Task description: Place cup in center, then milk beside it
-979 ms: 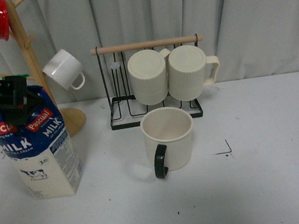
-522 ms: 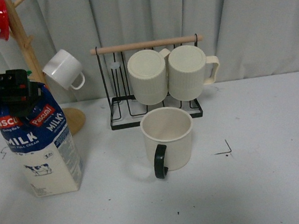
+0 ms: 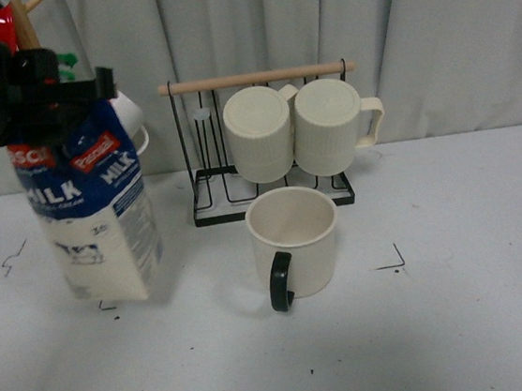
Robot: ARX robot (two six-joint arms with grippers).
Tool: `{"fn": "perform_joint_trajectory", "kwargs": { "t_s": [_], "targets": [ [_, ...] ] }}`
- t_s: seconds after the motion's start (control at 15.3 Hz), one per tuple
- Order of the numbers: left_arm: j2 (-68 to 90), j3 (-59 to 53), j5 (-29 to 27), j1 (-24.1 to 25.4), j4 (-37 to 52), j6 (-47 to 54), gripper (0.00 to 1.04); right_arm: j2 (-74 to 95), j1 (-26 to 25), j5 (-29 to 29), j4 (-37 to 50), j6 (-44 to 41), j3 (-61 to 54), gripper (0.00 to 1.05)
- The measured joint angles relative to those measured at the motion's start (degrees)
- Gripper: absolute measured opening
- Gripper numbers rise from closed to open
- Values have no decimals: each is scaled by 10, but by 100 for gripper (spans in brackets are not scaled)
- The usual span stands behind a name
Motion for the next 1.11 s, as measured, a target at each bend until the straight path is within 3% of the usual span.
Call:
{"fn": "perform_joint_trajectory", "kwargs": {
  "t_s": [0.26,1.11],
  "targets": [
    [32,9,-33,-54,32,-24,7,0,0,0,0,0,0,98],
    [94,-4,-54,-96,111,-59,7,0,0,0,0,0,0,98]
  ]
}}
